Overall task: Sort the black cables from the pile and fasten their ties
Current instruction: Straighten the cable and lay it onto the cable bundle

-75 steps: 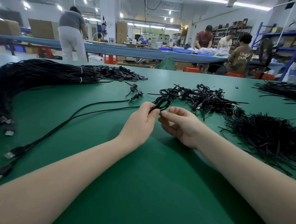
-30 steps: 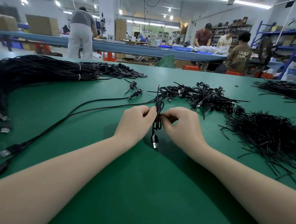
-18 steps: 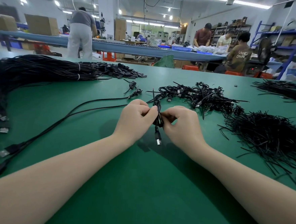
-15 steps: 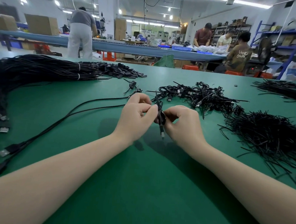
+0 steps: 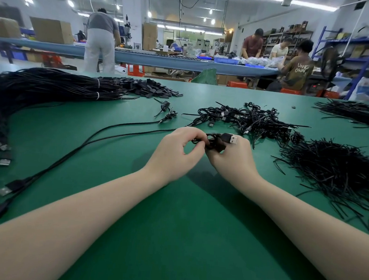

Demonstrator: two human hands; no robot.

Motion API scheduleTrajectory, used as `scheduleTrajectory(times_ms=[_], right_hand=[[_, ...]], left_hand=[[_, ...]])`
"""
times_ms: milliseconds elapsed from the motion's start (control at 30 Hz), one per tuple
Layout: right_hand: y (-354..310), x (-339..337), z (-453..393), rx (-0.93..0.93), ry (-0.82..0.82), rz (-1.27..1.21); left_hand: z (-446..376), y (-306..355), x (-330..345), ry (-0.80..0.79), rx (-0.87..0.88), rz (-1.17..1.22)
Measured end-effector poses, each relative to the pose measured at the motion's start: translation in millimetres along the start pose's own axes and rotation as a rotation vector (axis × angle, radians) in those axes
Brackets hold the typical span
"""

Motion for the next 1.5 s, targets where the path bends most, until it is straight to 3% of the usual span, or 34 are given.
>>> scheduleTrajectory(times_ms=[167,300,433,700,1033,1167,1300,1400,1500], right_hand=[[-7.5,1.6,2.7,-0.013,-0.018,-0.033],[-19.2,-4.9,4.0,-0.163,0.044,0.117],[-30.5,-16.0,8.8,-0.360,0.194,0.331],[-15.4,-10.4,2.3,-0.182,0.099,0.014],[-1.2,-2.7,-1.8,0.096,-0.007,-0.285],[-11.4,-6.9,0.6,-0.026,0.024,-0.208],[-34.1,-16.2,9.1,-0.322,0.175,0.034],[-46.2,-22.7,17.1,-0.554,0.352,0.252],[-40.6,-24.7,15.9,-0.539,0.350,0.231]], left_hand=[[0.9,-5.9,-2.0,0.020,-0.067,-0.034],[2.0,-19.6,-3.4,0.070,-0.310,0.175],[1.8,-25.7,-0.1,0.065,-0.439,0.450],[-0.6,-14.8,-9.8,0.066,-0.116,0.069],[-0.8,-10.2,-16.4,0.179,-0.066,0.092],[0.4,-14.4,-15.3,0.206,-0.169,0.184],[1.8,-23.5,-17.4,0.248,-0.372,0.364],[0.4,-24.6,0.1,0.178,-0.575,0.734],[-0.3,-24.3,8.0,0.086,-0.619,0.863]])
Point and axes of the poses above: each hand's wrist, its own z-axis away from the middle knuckle, its own x-axis out of the palm, y = z × x, the point moved 7 cm from there along -z, towards the middle knuckle, and after that the axes turned 7 degrees about x, right-handed, at the moved point
